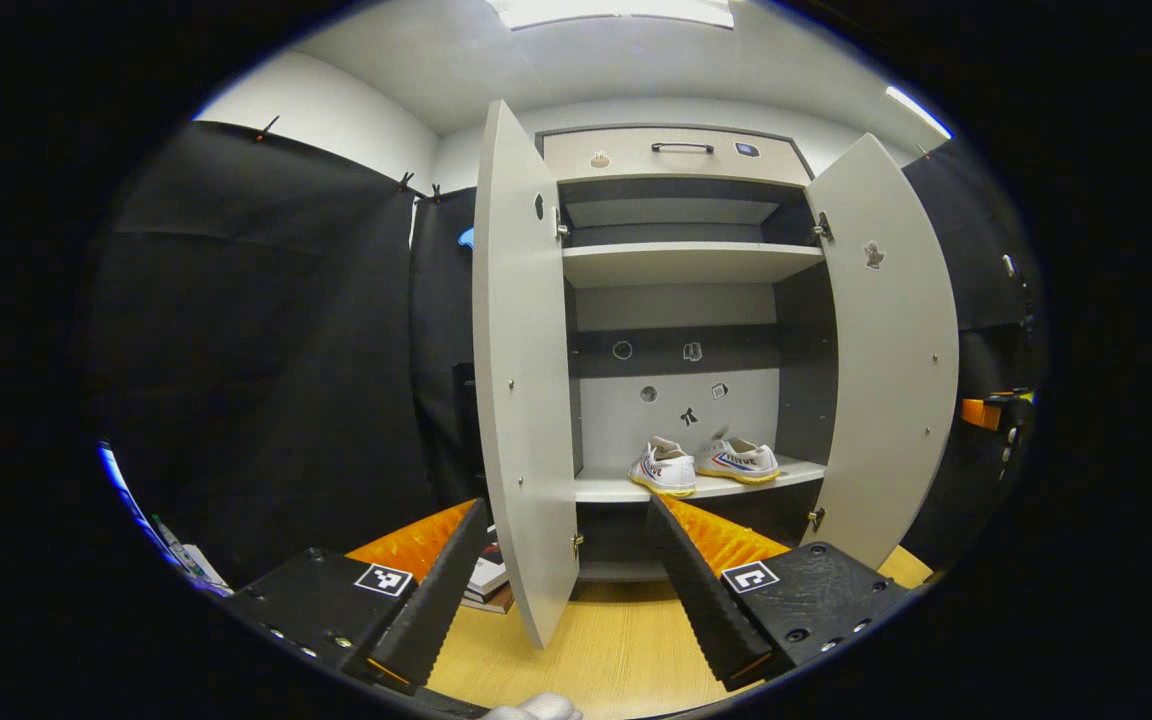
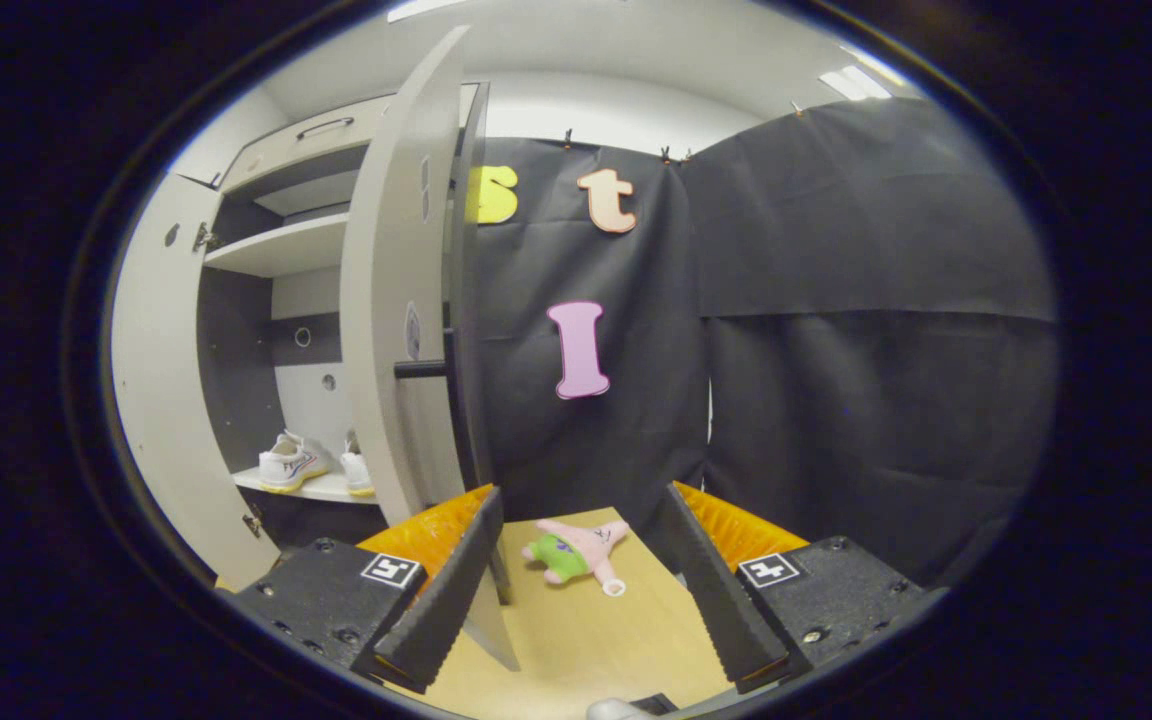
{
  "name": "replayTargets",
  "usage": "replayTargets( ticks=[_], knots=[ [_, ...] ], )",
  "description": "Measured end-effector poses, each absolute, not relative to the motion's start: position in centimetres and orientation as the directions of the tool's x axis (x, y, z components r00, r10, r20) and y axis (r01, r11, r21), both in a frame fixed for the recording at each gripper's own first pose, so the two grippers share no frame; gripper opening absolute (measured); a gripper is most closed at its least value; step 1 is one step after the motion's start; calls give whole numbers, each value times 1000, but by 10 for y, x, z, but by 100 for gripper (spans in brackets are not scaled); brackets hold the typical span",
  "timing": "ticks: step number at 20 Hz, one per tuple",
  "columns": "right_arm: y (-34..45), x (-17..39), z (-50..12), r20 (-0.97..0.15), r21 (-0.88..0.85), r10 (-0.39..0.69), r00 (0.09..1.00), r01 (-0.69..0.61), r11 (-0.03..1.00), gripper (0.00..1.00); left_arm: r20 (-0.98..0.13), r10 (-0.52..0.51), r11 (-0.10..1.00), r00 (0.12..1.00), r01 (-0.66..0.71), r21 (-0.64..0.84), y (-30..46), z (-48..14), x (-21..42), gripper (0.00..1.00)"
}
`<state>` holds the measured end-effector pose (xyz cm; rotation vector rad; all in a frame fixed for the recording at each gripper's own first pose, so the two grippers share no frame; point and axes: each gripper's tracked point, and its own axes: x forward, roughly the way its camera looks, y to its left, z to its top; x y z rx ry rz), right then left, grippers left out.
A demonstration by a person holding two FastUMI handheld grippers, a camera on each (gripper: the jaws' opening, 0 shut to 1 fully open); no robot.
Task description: Grab one shoe with the right hand and put it into the shoe cabinet, grab the other shoe with the left hand and put it into the shoe cabinet; then close the right door with the right hand and the left door with the left hand.
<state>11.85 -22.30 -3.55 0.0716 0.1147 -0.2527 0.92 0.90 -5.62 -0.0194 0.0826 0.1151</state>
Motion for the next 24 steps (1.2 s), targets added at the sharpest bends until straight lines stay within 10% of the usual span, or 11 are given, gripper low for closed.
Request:
replayTargets(
  ticks=[24],
  knots=[
    [-95,138,-13,-83,11,-40,996,41,999,93,-90,158,987,983,-159,-7,35,-57,8,96]
  ],
)
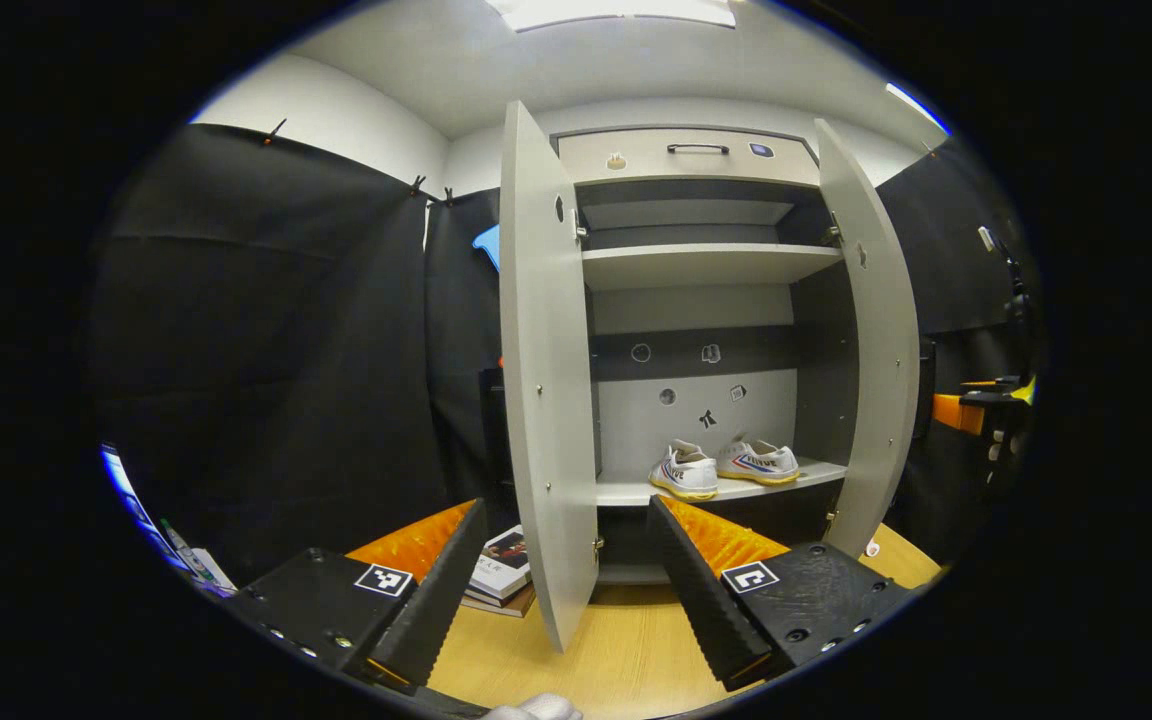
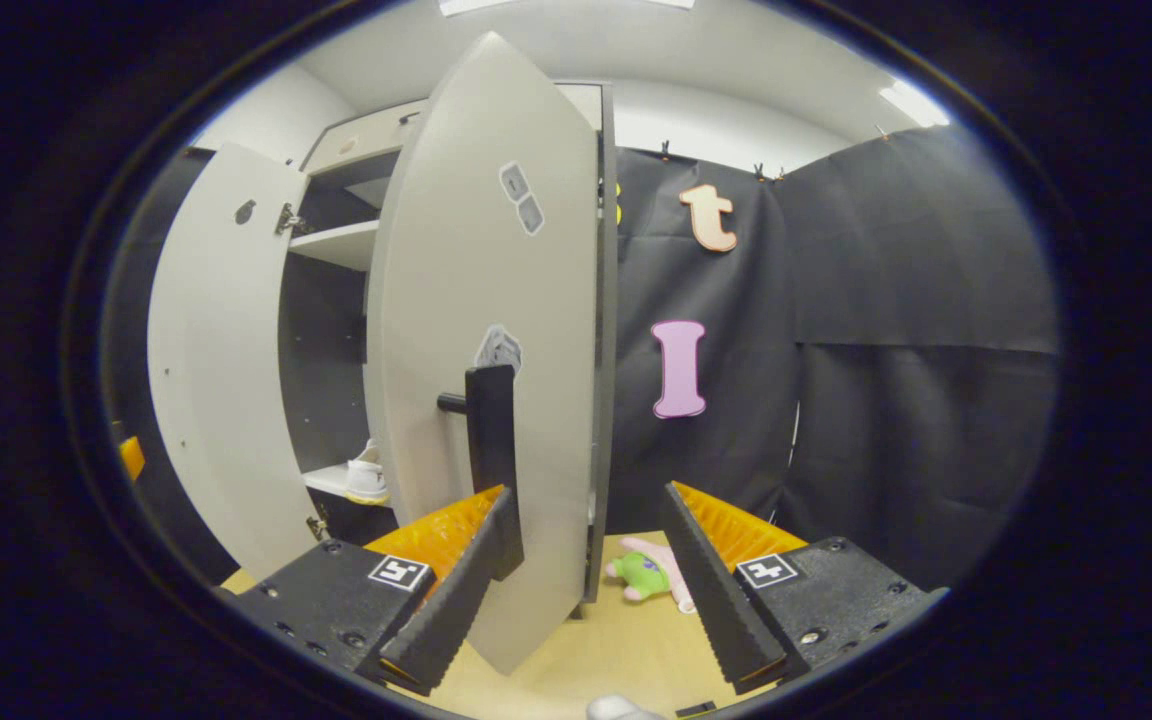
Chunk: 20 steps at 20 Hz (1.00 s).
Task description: Grab one shoe with the right hand and put it into the shoe cabinet, grab the other shoe with the left hand and put it into the shoe cabinet; then close the right door with the right hand and the left door with the left hand.
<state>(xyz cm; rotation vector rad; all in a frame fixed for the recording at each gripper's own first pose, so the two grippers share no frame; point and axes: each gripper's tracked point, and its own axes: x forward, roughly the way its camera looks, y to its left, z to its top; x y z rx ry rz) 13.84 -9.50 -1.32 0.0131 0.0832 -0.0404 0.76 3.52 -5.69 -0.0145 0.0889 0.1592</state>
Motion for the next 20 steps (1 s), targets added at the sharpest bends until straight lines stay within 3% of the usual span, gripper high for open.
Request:
replayTargets(
  ticks=[5,14,16,17,18,19,20],
  knots=[
    [-77,127,7,-26,11,-13,1000,13,1000,97,-87,160,987,983,-161,-3,50,-56,7,96],
    [-108,123,-2,-35,37,-163,986,164,986,99,-88,153,988,984,-154,-4,71,-56,6,96],
    [-95,133,-13,-75,36,-131,989,134,990,98,-86,150,988,985,-151,-11,73,-55,8,96],
    [-90,134,-11,-75,22,-128,989,130,991,92,-87,151,988,985,-152,-14,77,-56,10,96],
    [-83,139,-10,-73,17,-112,991,113,993,98,-88,152,988,984,-154,-16,80,-56,11,96],
    [-72,142,-11,-81,13,-83,993,85,996,97,-89,153,988,984,-155,-16,82,-57,10,96],
    [-58,146,-11,-85,4,-53,995,54,999,90,-89,155,988,984,-157,-12,86,-58,12,96]
  ],
)
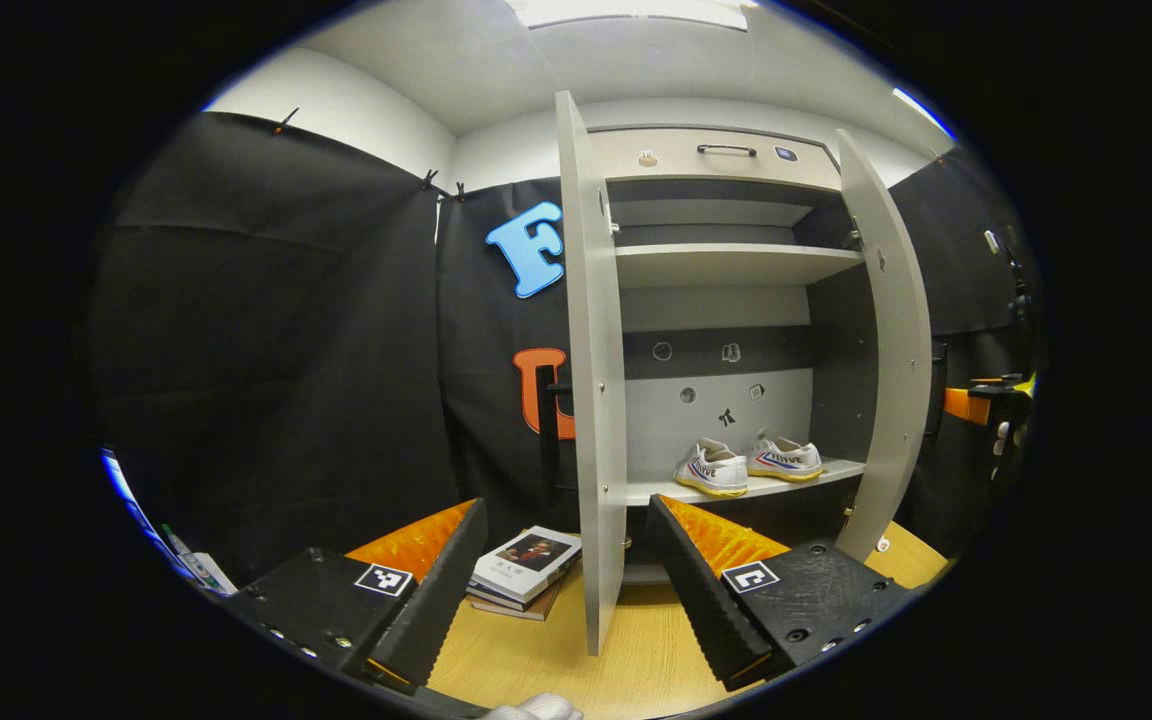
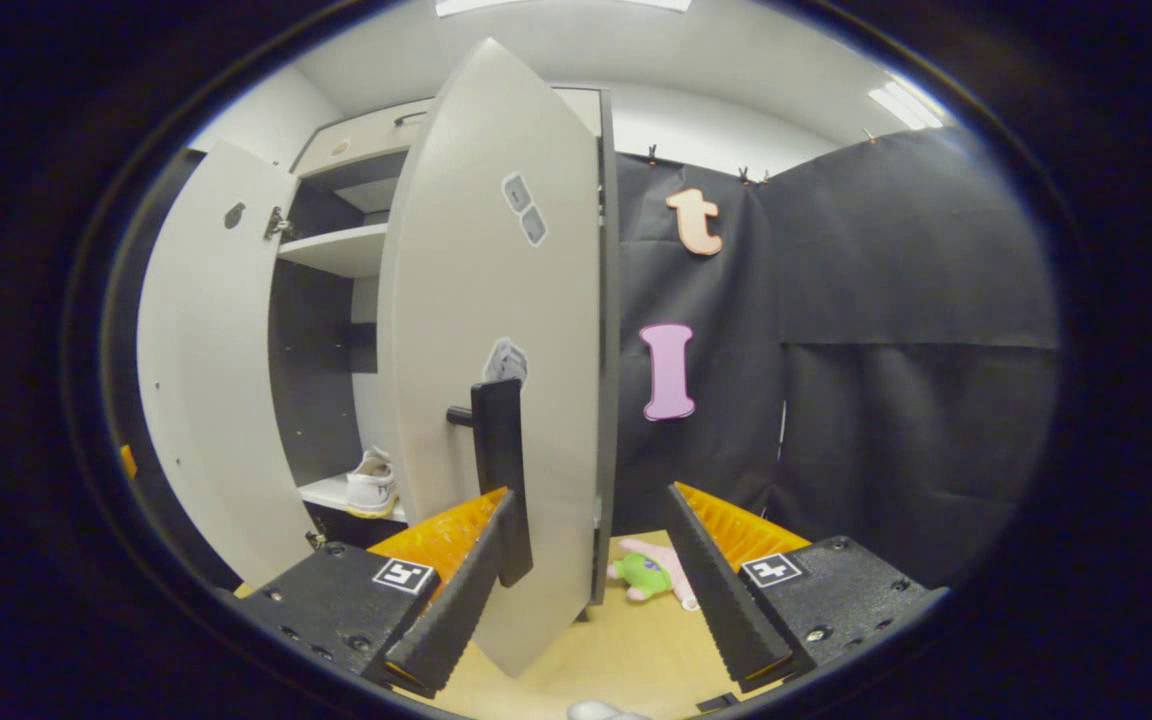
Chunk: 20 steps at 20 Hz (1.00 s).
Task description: Grab one shoe with the right hand and put it into the shoe cabinet, grab the other shoe with the left hand and put it into the shoe cabinet; then close the right door with the right hand and the left door with the left hand.
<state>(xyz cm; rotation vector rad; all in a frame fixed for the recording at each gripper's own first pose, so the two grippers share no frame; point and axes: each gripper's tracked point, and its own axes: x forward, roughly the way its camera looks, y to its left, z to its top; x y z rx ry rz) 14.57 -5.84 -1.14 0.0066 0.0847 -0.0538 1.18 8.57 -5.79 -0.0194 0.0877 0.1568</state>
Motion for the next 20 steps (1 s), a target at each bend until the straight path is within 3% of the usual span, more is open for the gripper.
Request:
replayTargets(
  ticks=[2,3,13,20],
  knots=[
    [-41,150,-12,-95,-26,-25,995,23,999,90,-94,165,986,982,-166,-5,96,-62,15,96],
    [-36,148,-10,-85,-19,-20,996,19,1000,100,-99,170,985,981,-171,-5,101,-65,16,96],
    [48,77,-54,-173,4,119,978,-120,993,100,-103,253,967,962,-251,37,189,-81,78,96],
    [60,45,-80,-240,46,123,963,-115,992,99,-65,174,985,983,-173,22,182,-79,123,96]
  ],
)
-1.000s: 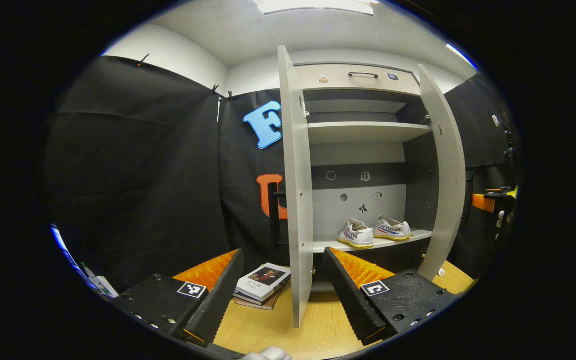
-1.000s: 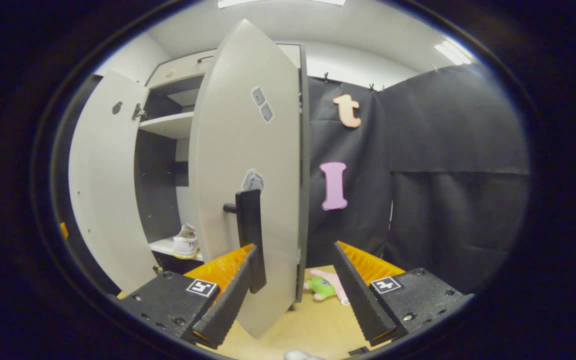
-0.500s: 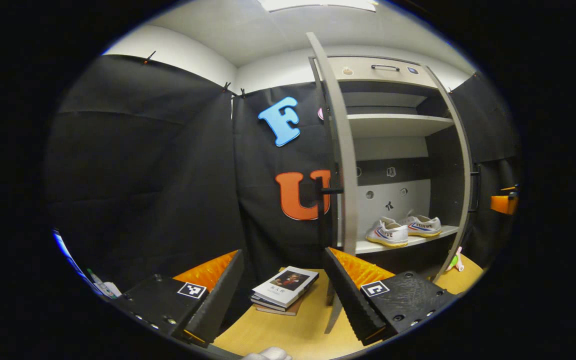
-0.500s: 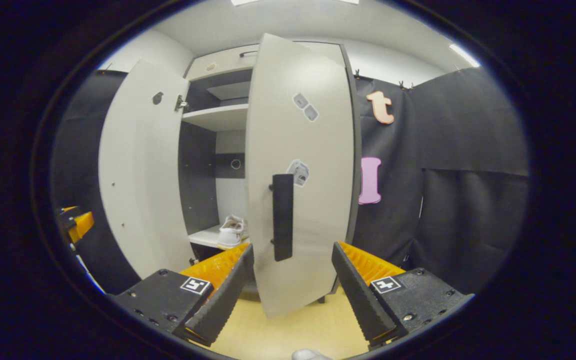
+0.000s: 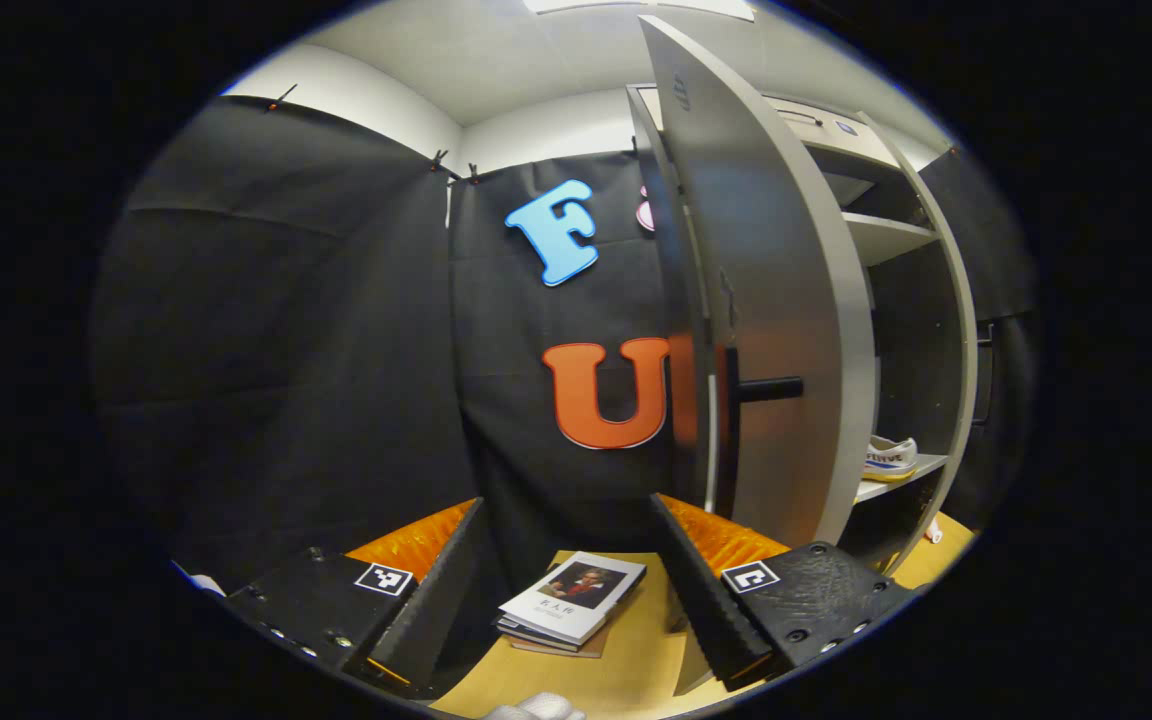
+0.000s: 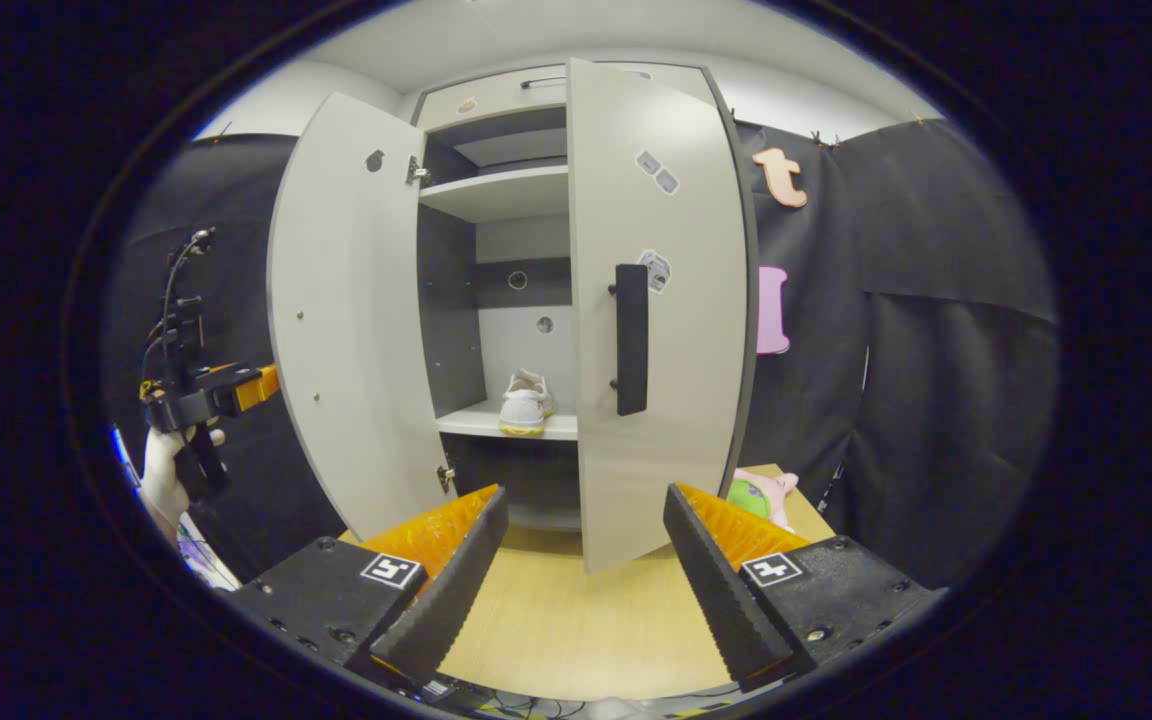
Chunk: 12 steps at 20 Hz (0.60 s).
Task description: Grab one shoe with the right hand and put it into the shoe cabinet, grab the other shoe with the left hand and put it into the shoe cabinet; then close the right door with the right hand and the left door with the left hand.
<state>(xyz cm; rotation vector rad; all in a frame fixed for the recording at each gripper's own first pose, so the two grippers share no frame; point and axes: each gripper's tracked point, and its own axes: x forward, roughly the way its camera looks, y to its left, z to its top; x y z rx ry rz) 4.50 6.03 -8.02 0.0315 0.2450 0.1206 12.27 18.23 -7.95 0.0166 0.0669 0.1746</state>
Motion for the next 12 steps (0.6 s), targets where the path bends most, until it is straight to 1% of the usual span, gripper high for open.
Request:
replayTargets(
  ticks=[1,2,3,4,6,7,10,12],
  knots=[
    [59,43,-80,-240,48,121,963,-113,992,100,-57,167,986,984,-167,16,183,-79,126,92],
    [61,41,-81,-243,51,122,962,-113,992,99,-60,151,988,987,-152,-12,180,-81,127,90],
    [61,40,-81,-248,47,122,961,-113,992,99,-71,116,992,991,-119,-51,174,-83,130,90],
    [63,40,-82,-248,41,122,961,-115,992,100,-86,105,992,991,-110,-63,169,-86,130,89],
    [65,42,-80,-246,35,125,961,-120,992,100,-63,134,991,989,-135,0,171,-82,128,84],
    [67,42,-78,-243,38,132,961,-126,991,100,-50,139,990,989,-138,18,169,-80,127,83],
    [70,44,-76,-235,33,144,961,-140,990,100,-65,87,995,994,-90,-33,137,-81,123,83],
    [69,45,-73,-228,32,147,963,-144,989,100,-52,57,998,997,-58,-18,119,-80,124,83]
  ],
)
